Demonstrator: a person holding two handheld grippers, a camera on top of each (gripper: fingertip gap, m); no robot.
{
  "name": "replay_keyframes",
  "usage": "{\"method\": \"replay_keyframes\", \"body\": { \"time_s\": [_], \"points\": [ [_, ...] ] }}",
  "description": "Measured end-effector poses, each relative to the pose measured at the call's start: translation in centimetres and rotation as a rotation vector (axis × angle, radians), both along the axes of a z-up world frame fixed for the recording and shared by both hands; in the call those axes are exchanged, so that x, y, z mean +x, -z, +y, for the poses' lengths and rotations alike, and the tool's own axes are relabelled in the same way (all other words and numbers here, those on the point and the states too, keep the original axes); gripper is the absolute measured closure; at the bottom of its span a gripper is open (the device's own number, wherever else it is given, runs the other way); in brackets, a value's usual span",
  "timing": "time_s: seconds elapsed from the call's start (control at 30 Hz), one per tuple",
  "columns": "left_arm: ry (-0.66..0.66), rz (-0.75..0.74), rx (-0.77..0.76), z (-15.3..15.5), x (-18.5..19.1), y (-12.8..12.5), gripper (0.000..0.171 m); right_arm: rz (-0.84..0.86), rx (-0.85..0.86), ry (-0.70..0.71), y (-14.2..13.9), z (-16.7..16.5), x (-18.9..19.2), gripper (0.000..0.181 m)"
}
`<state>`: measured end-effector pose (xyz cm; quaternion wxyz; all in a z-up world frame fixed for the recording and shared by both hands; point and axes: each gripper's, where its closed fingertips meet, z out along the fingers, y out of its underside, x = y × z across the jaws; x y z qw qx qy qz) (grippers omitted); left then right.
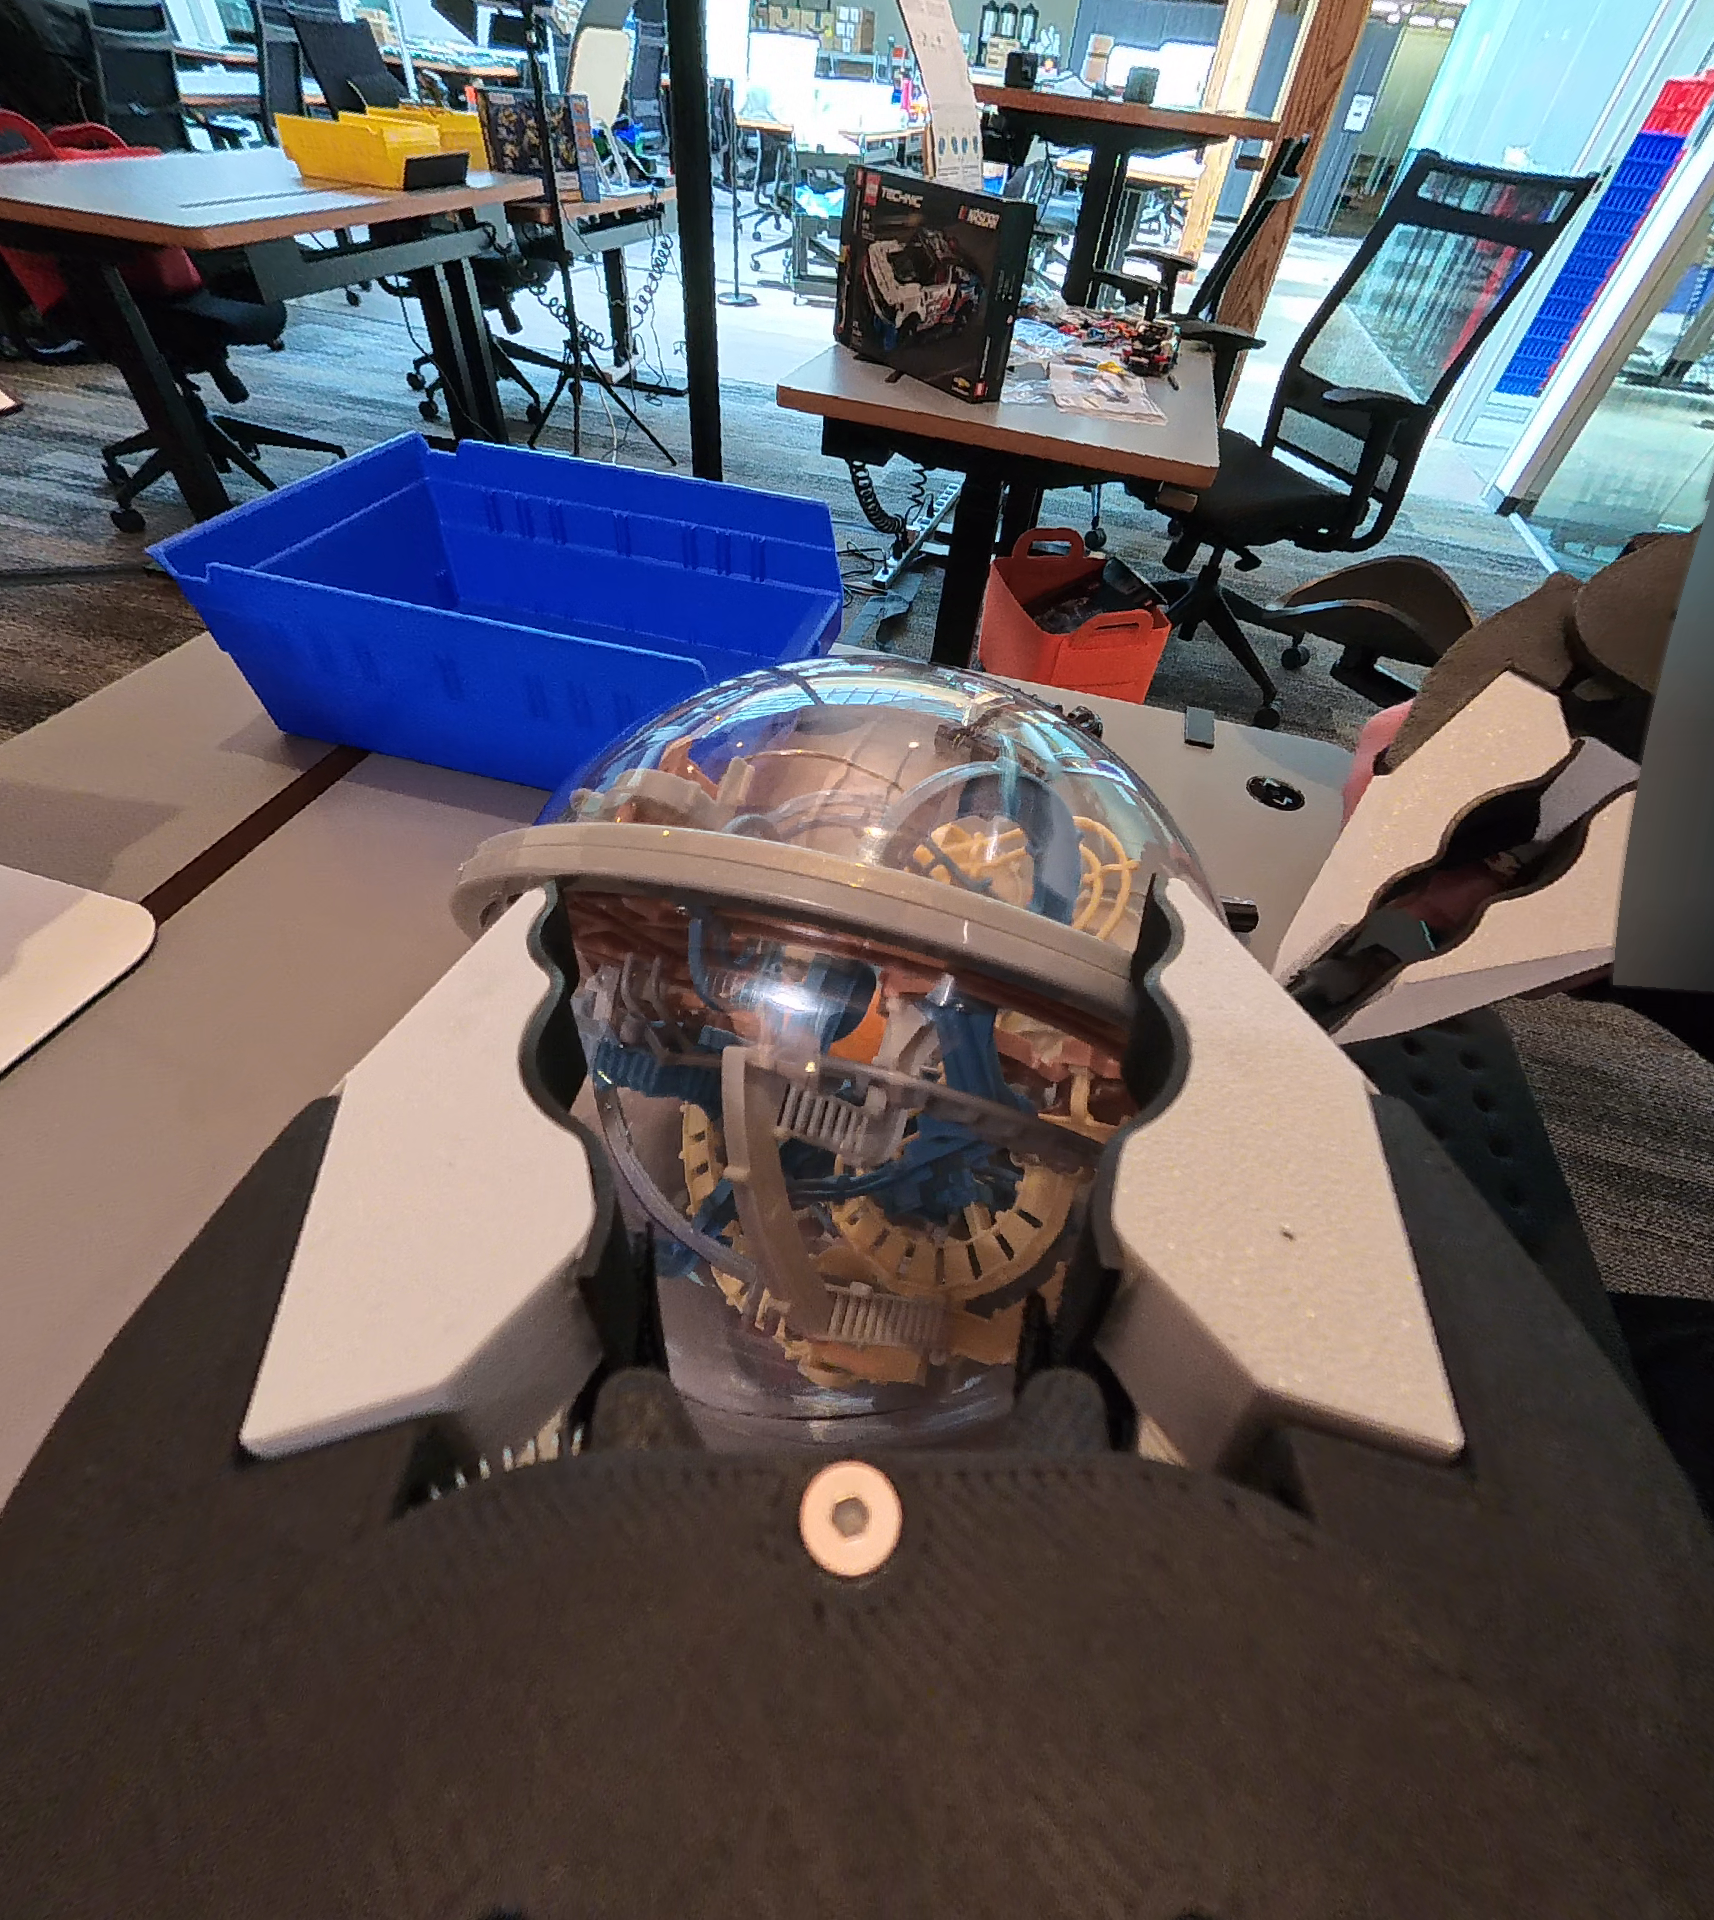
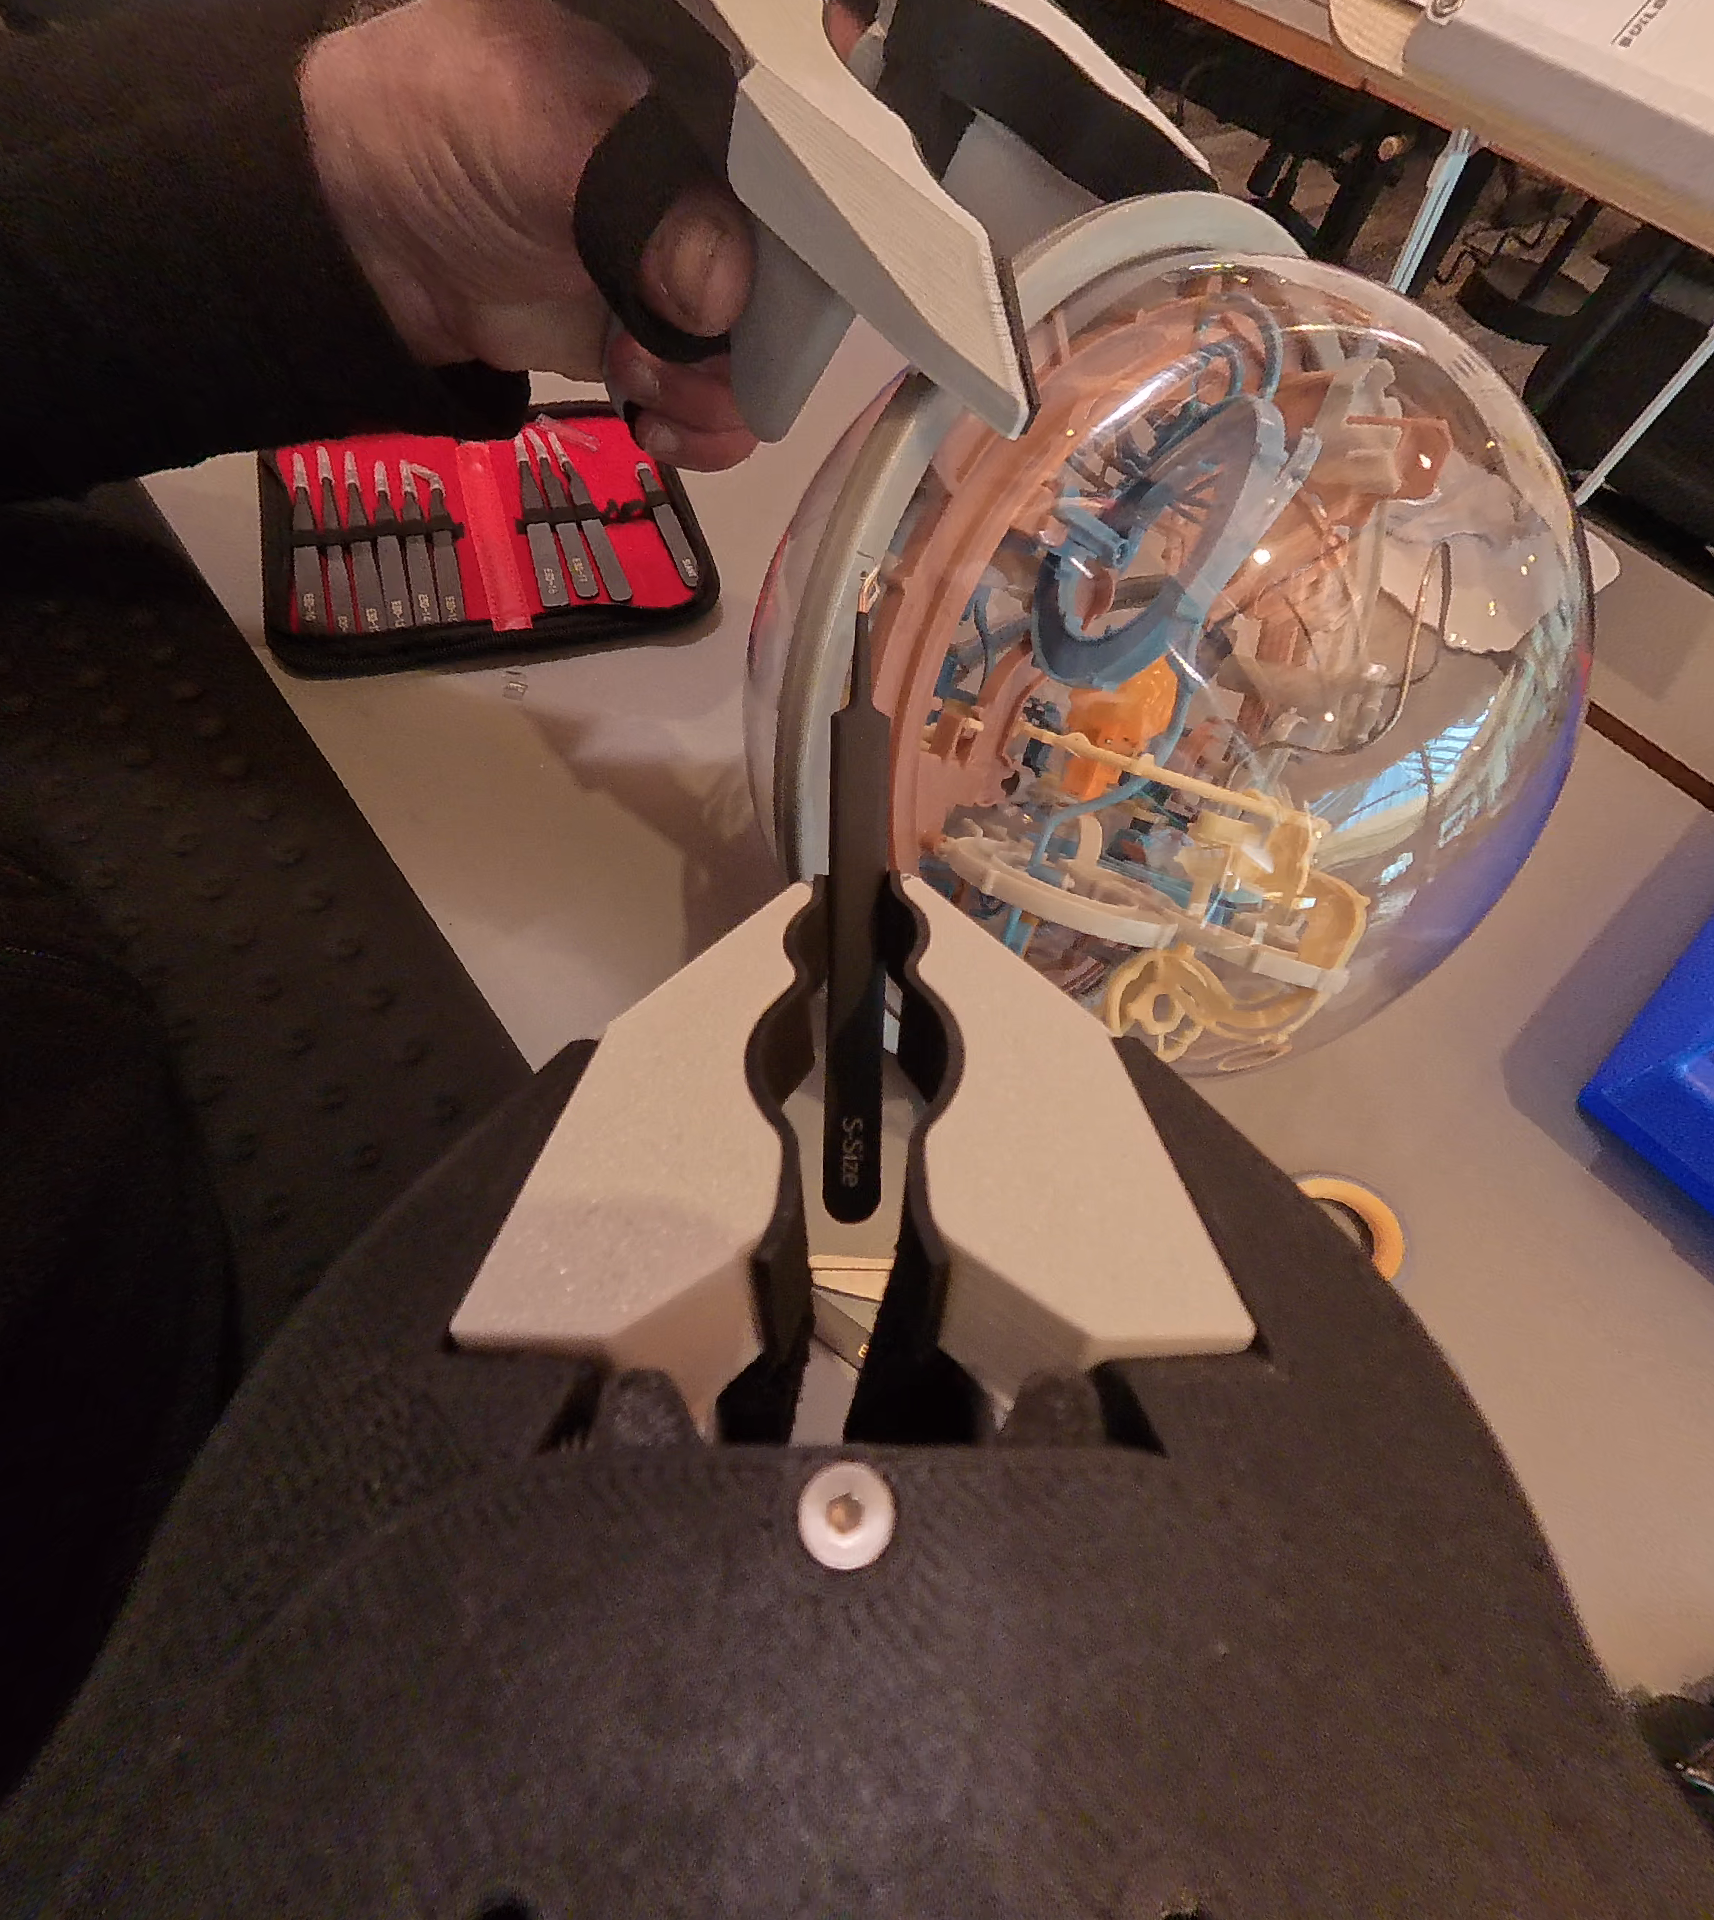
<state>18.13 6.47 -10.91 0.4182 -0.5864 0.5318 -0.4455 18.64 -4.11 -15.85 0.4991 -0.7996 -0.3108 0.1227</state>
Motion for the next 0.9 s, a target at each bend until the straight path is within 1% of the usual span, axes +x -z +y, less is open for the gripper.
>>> {"method": "replay_keyframes", "body": {
  "time_s": [0.2, 0.4, 0.47, 0.53, 0.6, 0.7, 0.8, 0.9],
  "points": [
    [-0.009, -0.008, 0.011, 0.0, 0.0, -0.1, 0.071, -0.11, 0.025, -0.002, -0.2, 0.2, 0.3, 0.175],
    [-0.017, -0.013, 0.021, 0.0, -0.1, 0.0, 0.074, -0.374, 0.123, 0.031, -0.4, 0.5, 0.4, 0.174],
    [-0.018, -0.014, 0.034, -0.1, 0.0, 0.3, 0.069, -0.459, 0.164, 0.052, -0.3, 0.7, 0.4, 0.174],
    [-0.024, -0.015, 0.051, -0.2, 0.1, 0.4, 0.068, -0.521, 0.191, 0.062, -0.2, 0.8, 0.3, 0.174],
    [-0.02, -0.017, 0.053, -0.3, 0.0, 0.5, 0.068, -0.561, 0.197, 0.042, -0.2, 0.8, 0.2, 0.174],
    [-0.025, -0.015, 0.058, -0.2, 0.2, 0.7, 0.066, -0.568, 0.166, -0.012, -0.2, 0.9, 0.2, 0.173],
    [-0.02, -0.004, 0.056, -0.3, 0.2, 1.0, 0.065, -0.459, 0.084, -0.094, 0.2, 1.0, 0.0, 0.174],
    [-0.023, 0.001, 0.053, -0.1, 0.2, 1.3, 0.065, -0.443, 0.034, -0.155, 0.3, 1.3, 0.1, 0.173]
  ]
}}
